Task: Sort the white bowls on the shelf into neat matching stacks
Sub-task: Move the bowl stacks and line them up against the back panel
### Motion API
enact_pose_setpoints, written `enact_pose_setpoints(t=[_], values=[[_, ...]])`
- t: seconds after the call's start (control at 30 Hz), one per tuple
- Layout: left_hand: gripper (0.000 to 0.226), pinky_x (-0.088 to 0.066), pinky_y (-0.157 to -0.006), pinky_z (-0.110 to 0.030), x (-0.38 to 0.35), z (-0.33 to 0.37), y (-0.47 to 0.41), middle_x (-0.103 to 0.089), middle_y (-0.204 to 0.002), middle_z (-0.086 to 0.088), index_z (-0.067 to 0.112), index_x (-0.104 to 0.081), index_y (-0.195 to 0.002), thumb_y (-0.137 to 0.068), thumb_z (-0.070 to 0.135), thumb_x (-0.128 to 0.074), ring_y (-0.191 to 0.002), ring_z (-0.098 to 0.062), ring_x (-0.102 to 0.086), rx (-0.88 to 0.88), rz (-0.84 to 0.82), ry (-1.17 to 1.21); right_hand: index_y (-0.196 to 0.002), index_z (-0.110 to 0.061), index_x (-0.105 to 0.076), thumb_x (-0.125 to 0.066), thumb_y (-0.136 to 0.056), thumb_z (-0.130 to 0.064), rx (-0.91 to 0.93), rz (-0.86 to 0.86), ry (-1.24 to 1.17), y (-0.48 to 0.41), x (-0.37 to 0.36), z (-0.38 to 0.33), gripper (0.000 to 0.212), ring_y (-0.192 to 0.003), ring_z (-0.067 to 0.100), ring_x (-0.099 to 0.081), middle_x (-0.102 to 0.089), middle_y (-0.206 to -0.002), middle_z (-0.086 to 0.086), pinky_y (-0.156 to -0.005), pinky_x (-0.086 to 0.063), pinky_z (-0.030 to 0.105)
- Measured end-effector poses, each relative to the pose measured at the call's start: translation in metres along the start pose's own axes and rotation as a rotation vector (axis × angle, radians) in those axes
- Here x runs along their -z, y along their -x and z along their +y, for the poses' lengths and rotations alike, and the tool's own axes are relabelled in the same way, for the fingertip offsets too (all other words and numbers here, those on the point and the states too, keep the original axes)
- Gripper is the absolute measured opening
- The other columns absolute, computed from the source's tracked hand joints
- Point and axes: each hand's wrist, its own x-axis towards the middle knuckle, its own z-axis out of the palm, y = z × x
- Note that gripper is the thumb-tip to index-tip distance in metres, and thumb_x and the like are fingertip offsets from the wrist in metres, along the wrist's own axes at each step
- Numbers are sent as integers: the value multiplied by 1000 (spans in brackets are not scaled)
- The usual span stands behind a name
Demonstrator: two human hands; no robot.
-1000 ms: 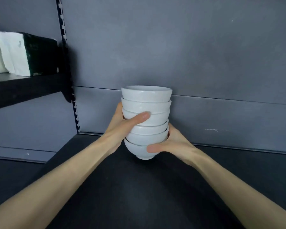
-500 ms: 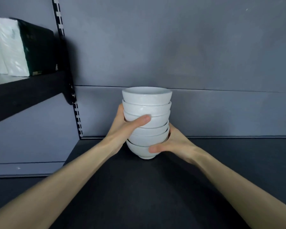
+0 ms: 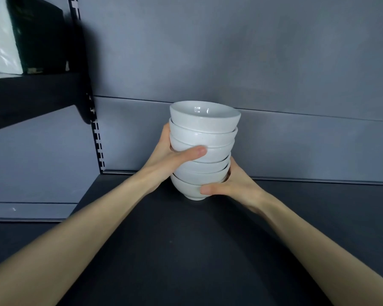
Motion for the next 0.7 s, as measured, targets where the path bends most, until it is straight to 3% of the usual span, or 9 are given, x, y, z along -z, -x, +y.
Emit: enact_pose_setpoints(t=[0.1,0.33,0.4,0.5,0.7], values=[[95,-49,-91,-24,0,0,-1,-56,-131,13,31,-34,-137,-55,43,-81,-116,0,-57,6,-7,-12,-104,-32,-48,-69,-73,18,-2,37,34,5,-1,-2,62,-88,-14,-63,-68,-88,-35,-72,-48,6],[94,-48,-94,-26,-1,1,0,-57,-131,13,31,-34,-137,-56,42,-81,-116,-1,-57,14,1,-12,-114,-29,-49,-73,-78,1,-62,100,-5,5,2,8,53,-91,-12,-62,-67,-100,-25,-71,-48,7],[95,-48,-92,-24,-1,1,0,-57,-130,13,32,-34,-137,-55,43,-80,-116,-1,-57,18,2,-13,-129,-22,-40,-81,-73,-9,-95,142,2,6,2,11,70,-100,-9,-59,-59,-116,-18,-73,-49,8],[96,-50,-88,-20,3,1,1,-55,-131,13,34,-32,-138,-55,39,-81,-116,0,-56,20,-32,-27,-132,-22,-35,-83,-63,-23,-106,159,24,5,2,14,84,-104,-6,-56,-55,-121,-15,-73,-49,8],[93,-48,-87,-18,8,-2,3,-58,-124,16,32,-37,-133,-52,39,-82,-110,5,-58,81,-82,-52,-128,-23,-39,-76,-77,-11,-85,158,31,5,1,13,64,-97,-14,-58,-57,-117,-18,-74,-48,6]])
